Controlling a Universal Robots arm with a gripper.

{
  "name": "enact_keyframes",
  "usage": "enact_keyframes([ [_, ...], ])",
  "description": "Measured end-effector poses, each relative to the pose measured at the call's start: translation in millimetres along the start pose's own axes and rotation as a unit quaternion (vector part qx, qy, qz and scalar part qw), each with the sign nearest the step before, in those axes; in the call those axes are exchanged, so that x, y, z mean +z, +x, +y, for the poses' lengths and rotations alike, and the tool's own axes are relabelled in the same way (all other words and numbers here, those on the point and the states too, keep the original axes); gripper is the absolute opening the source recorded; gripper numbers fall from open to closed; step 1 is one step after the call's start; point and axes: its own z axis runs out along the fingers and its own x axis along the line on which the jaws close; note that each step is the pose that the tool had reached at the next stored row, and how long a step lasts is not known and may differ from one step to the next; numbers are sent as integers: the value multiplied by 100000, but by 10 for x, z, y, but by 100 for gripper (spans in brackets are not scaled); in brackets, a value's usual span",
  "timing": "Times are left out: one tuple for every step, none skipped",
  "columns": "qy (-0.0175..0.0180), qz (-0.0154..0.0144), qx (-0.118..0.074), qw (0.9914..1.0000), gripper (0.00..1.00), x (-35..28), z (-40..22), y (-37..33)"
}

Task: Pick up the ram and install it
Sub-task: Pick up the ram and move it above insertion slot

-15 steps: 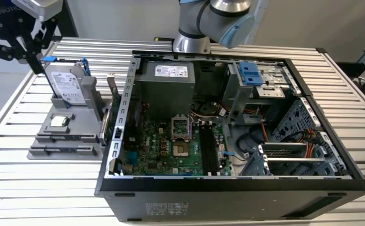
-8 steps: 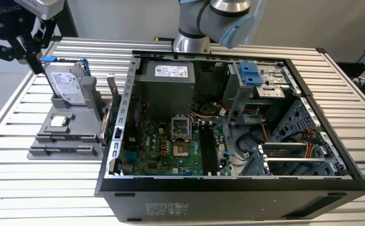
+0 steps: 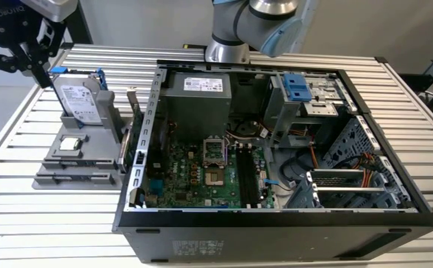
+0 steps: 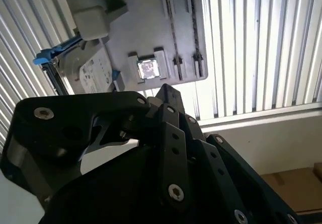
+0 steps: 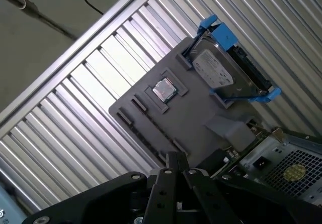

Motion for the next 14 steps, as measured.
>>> enact_keyframes([
  [-9,17,-427,99999,0,0,0,0],
  [-16,39,-808,99997,0,0,0,0],
  [-23,53,-1168,99993,0,0,0,0],
  [-29,74,-1511,99989,0,0,0,0],
  [-36,91,-1886,99982,0,0,0,0],
  [-44,108,-2235,99975,0,0,0,0],
  [-51,128,-2614,99966,0,0,0,0],
  [-57,144,-2972,99956,0,0,0,0],
  [-63,161,-3327,99945,0,0,0,0],
  [-69,177,-3672,99932,0,0,0,0],
  [-77,194,-3993,99920,0,0,0,0],
  [-82,209,-4286,99908,0,0,0,0],
  [-87,221,-4553,99896,0,0,0,0],
  [-93,235,-4785,99885,0,0,0,0],
])
